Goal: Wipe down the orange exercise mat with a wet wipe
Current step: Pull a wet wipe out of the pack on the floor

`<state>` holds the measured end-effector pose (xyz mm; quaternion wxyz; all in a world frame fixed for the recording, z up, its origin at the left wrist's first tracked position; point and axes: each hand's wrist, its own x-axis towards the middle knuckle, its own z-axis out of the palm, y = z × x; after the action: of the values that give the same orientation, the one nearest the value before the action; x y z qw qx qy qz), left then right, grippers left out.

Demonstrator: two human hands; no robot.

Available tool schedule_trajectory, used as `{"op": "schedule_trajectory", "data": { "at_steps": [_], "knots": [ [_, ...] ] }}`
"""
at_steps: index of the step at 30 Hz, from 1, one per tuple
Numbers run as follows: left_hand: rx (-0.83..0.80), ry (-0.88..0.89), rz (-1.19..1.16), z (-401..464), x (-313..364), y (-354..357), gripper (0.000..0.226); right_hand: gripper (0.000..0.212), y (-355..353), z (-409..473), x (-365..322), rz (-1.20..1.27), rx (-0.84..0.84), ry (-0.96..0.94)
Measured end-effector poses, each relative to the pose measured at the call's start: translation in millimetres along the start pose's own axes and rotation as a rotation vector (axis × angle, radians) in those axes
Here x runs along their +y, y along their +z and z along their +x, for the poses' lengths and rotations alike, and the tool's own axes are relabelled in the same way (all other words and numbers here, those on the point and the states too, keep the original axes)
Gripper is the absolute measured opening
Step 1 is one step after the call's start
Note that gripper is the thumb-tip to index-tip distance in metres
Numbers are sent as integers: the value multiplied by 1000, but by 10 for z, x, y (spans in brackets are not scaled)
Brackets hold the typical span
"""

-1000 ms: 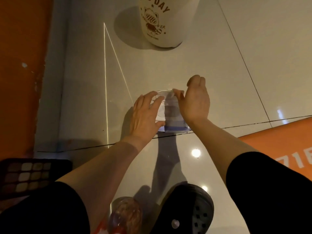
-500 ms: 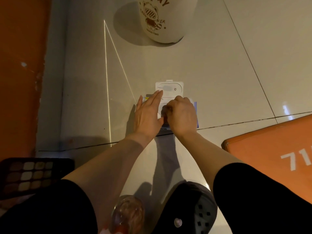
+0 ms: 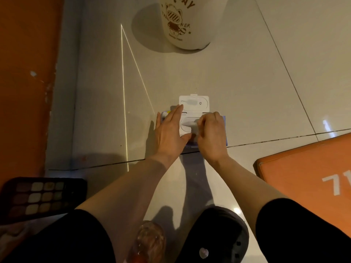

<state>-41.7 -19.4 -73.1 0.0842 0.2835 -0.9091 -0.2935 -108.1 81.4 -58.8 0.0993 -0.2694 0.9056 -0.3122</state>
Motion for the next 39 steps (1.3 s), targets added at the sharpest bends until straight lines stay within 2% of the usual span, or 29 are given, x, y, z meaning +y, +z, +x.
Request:
{"op": "schedule_trajectory", "data": {
  "at_steps": [2,7,13,17,19,22,24,26,28,30,31,33,35,37,39],
  "knots": [
    [-10,-8,-7,-3,21,5,81,7,-4,-65,-3,48,34,18],
    [-15,-5,9,21,-24,39,76,13,20,44,-32,-37,-20,6],
    [-66,-143,-24,90,-28,97,83,8,-290,-42,-151,206,419,124],
    [-100,-127,56,86,33,-22,97,6,-536,-170,-198,334,684,161],
    [-92,-72,41,44,150,-114,91,5,-664,-195,-227,396,768,127],
    [-54,40,-157,-32,487,-226,54,3,-745,-229,-241,466,700,111],
    [-15,-3,-323,-34,677,-255,25,6,-749,-269,-220,476,616,137],
    [65,-113,-514,-4,806,-323,19,25,-735,-302,-170,531,442,168],
    [3,-184,-685,29,910,-445,19,36,-715,-316,-135,593,237,187],
    [-152,-182,-824,56,939,-545,17,9,-699,-297,-136,645,183,226],
    [-168,-176,-845,73,909,-579,18,8,-697,-265,-136,643,226,256],
    [-46,-221,-798,143,781,-619,23,27,-692,-168,-91,584,343,339],
    [28,-286,-632,278,603,-606,33,24,-686,-78,-34,502,391,396],
    [-111,-326,-387,455,421,-520,47,37,-644,-12,-3,441,358,399],
    [-272,-374,-226,610,284,-377,58,36,-576,46,41,399,305,361]
  ]
}}
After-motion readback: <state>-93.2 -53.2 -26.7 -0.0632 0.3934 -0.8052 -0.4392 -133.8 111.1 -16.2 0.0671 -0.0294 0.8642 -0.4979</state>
